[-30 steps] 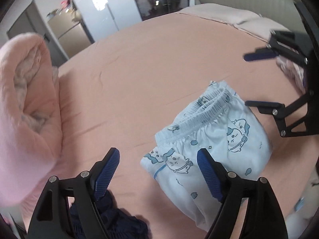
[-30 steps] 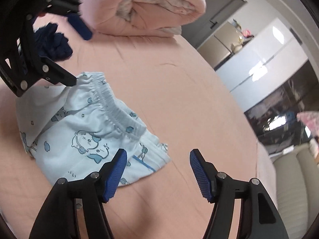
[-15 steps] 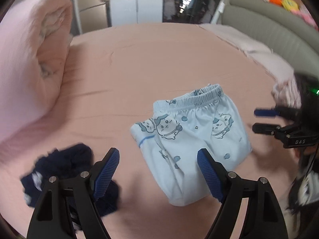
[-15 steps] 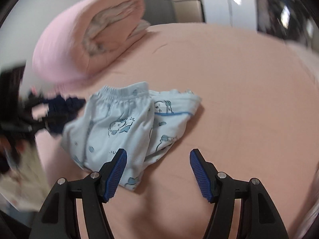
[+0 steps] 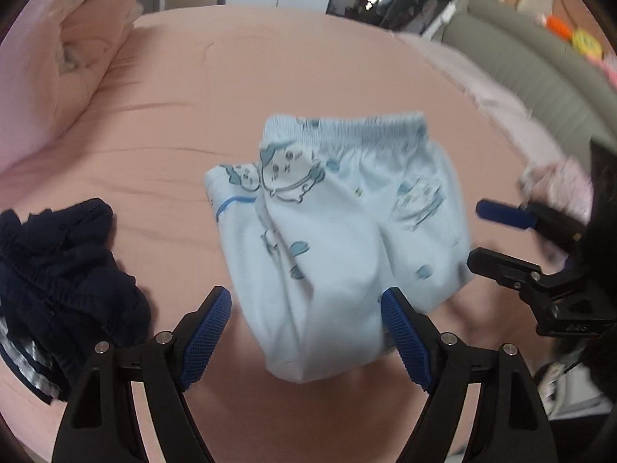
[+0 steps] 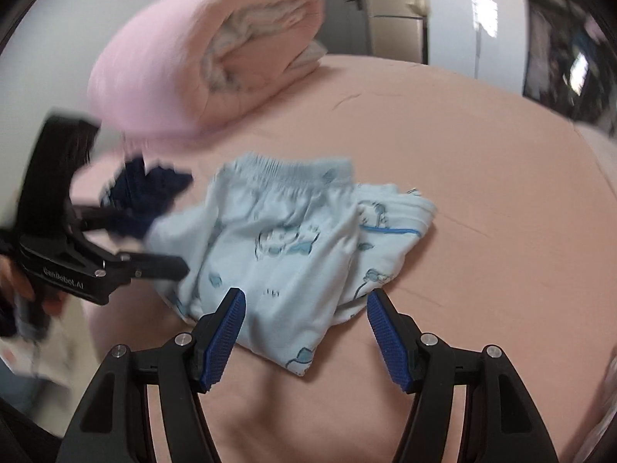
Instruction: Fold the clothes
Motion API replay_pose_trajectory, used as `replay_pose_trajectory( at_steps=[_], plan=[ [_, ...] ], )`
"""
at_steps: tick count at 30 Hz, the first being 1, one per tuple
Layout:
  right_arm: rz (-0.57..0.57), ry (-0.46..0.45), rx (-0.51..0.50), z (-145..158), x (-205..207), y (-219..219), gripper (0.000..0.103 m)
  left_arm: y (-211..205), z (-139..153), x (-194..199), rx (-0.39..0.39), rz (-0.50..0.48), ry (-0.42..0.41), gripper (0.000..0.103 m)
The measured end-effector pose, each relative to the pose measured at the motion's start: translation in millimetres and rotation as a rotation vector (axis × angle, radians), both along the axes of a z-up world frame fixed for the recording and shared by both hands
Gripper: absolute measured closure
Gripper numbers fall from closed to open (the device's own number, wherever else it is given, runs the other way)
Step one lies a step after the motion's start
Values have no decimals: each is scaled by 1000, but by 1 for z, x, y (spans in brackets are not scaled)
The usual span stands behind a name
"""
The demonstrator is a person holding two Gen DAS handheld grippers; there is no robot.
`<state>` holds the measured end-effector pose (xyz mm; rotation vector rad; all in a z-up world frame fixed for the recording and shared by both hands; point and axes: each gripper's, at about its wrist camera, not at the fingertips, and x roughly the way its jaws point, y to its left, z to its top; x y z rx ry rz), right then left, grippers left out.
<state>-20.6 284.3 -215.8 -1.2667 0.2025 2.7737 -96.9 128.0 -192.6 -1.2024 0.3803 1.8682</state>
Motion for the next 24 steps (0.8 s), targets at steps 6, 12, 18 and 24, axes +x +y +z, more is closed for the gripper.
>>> replay_pose_trajectory(
  at_steps=[6, 12, 18, 24],
  plan=[
    [-13, -42, -32, -14, -6, 1, 70, -8, -1, -13, -49, 72, 47, 23],
    [-68, -99, 148, -16, -1, 6, 70, -22, -10, -18, -115, 81, 80, 23],
    [-190, -133, -56, -37, 13, 47, 69, -23, -8, -13, -156, 39, 94, 23],
    [-215, -77, -371, -30, 21, 78, 50, -27, -1, -31, 6, 79, -141, 23]
  ],
)
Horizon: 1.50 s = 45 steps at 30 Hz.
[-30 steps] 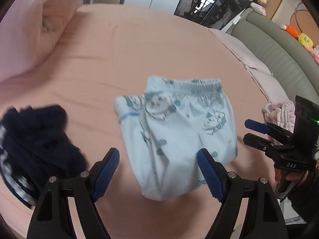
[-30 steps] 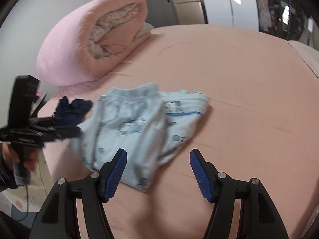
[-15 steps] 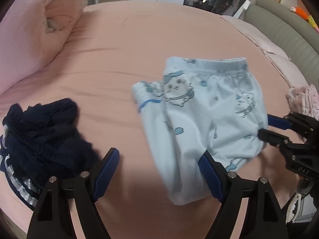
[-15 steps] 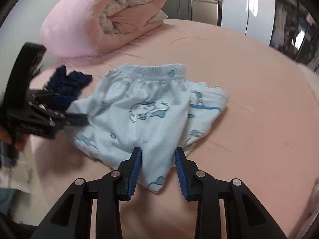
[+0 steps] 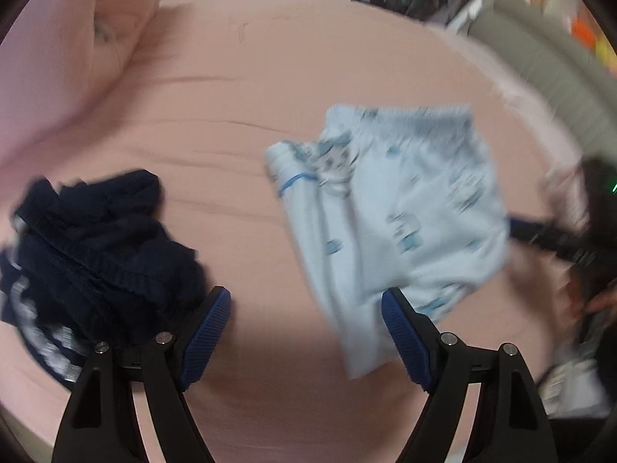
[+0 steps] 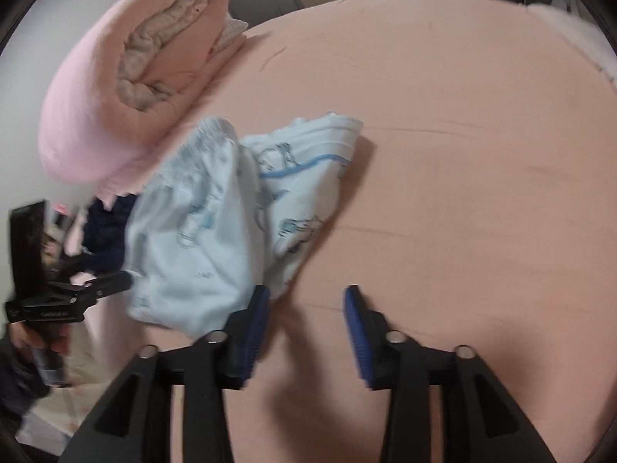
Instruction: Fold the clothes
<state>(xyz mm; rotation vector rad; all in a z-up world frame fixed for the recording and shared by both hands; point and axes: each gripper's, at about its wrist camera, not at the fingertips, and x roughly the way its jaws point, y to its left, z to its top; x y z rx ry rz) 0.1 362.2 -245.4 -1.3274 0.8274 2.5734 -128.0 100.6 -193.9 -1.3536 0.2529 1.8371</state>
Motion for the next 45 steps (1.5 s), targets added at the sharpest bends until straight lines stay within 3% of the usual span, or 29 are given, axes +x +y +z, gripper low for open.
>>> replay_pose_trajectory(
  at_steps=[2, 6, 10, 15, 18, 22, 28, 36, 40, 42, 45],
  plan=[
    [22, 47, -34, 5, 2, 0, 29, -1, -5, -7, 15, 37, -75, 23],
    [22, 86, -91, 5, 3, -2, 29, 4, -15, -6, -24, 65, -96, 23],
    [4, 76, -211, -7, 4, -1, 28, 6, -13, 3, 11, 28, -118, 23],
    [-92, 106, -417, -32, 19, 7, 27, 2, -22, -1, 122, 75, -274, 22],
    [-184, 158, -496, -40, 24, 16, 26, -2, -32, -6, 175, 139, -348, 15],
    [-198, 150, -565, -41, 8, 21, 12, -4, -39, -17, 279, 194, -426, 0],
    [-164, 147, -574, -40, -24, 13, 1, 2, -42, -22, 350, 267, -460, 0],
    [-127, 229, -771, -50, -67, 18, 1, 44, -48, -15, 347, 264, -435, 0],
    [-87, 280, -907, -60, -76, 28, 1, 42, -52, -22, 381, 294, -468, 0],
    [-67, 288, -927, -61, -75, 29, 1, 35, -53, -24, 407, 316, -476, 0],
    [-87, 266, -922, -64, -72, 30, 15, 39, -52, -19, 412, 300, -453, 0]
  ],
)
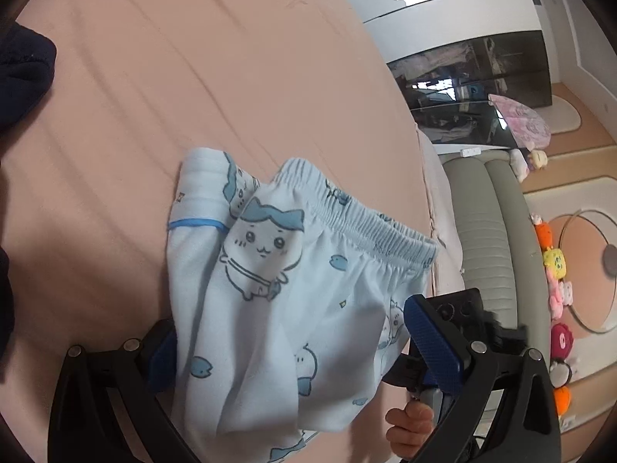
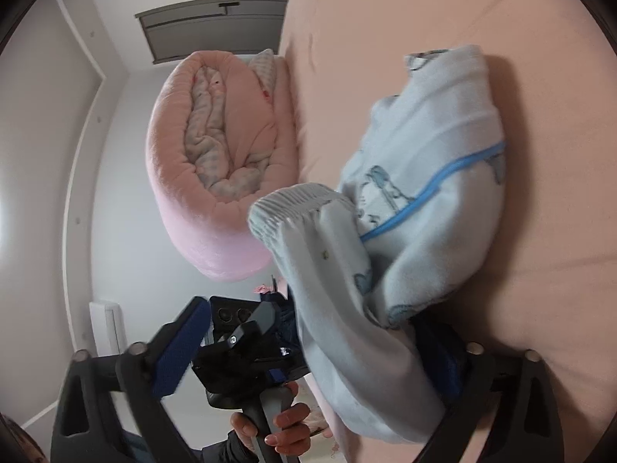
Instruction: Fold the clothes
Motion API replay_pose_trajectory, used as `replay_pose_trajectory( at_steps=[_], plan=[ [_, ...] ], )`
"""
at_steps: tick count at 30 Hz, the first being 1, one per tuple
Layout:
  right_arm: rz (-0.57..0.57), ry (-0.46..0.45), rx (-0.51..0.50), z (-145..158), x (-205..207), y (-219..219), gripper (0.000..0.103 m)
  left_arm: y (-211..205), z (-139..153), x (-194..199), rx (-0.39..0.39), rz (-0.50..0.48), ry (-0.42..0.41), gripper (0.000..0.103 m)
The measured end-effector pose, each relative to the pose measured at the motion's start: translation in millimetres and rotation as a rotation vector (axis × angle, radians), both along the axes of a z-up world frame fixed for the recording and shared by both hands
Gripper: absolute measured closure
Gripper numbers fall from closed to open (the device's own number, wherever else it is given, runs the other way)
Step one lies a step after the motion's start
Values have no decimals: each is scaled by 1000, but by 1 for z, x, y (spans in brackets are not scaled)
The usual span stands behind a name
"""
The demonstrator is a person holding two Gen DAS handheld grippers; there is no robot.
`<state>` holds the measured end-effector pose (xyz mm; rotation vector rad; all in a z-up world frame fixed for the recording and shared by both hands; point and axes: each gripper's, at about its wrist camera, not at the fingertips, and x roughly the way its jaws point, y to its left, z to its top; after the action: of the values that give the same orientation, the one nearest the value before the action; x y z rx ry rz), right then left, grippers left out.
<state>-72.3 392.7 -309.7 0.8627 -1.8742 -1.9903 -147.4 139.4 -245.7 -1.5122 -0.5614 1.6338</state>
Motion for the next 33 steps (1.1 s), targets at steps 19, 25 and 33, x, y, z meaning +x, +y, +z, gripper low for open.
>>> replay_pose_trajectory(
  at_steps=[19, 25, 33],
  plan=[
    [-5, -94, 139, -22, 12, 1, 95, -6, -2, -2, -30, -27, 6, 10],
    [-1, -89, 141, -22, 12, 2, 94, -32, -18, -6, -67, -9, 38, 82],
    [-12, -99, 185, -17, 14, -1, 94, -34, -17, 2, -46, 38, 83, 85]
  ],
)
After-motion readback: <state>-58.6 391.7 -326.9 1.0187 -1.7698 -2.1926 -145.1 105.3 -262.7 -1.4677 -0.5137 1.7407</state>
